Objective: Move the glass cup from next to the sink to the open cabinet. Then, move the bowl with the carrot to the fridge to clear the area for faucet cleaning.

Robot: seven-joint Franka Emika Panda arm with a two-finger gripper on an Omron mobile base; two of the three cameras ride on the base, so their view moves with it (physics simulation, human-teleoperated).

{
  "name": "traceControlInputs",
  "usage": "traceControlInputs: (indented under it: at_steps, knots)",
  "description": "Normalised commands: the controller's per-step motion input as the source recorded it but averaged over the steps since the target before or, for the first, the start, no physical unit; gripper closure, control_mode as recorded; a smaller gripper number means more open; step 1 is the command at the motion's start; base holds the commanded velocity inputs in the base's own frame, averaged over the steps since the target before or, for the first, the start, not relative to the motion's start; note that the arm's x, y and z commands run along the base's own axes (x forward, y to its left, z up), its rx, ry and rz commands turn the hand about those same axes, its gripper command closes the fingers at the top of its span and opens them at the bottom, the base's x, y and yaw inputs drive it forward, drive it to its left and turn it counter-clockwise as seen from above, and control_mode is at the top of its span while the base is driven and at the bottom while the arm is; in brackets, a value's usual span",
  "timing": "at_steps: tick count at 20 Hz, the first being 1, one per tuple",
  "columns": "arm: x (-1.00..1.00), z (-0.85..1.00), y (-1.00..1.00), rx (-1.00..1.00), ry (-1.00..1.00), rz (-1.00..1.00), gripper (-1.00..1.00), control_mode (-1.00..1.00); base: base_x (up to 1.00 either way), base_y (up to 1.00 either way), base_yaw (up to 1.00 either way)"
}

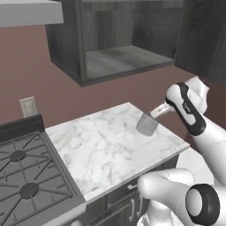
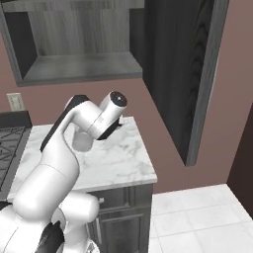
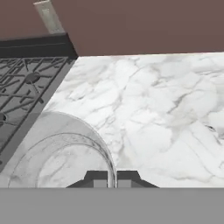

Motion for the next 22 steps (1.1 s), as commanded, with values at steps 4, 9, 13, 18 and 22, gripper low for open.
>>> traceControlInputs:
  at_steps: [4, 9, 13, 18, 22]
  knots:
    - [-0.25, 0.73, 0.00, 0.19, -0.13, -0.39, 1.00, -1.00, 0.00, 0.00, 0.00]
    - [-0.21, 0.69, 0.00, 0.16, -0.09, -0.55, 1.00, -1.00, 0.00, 0.00, 0.00]
    - [-0.34, 0.76, 0.00, 0.01, 0.00, -0.50, 1.00, -1.00, 0.00, 0.00, 0.00]
    - [-0.12, 0.97, 0.00, 0.03, 0.00, -0.50, 1.00, -1.00, 0.00, 0.00, 0.00]
    - [0.00, 1.00, -0.01, 0.15, 0.06, -0.39, 1.00, -1.00, 0.00, 0.00, 0.00]
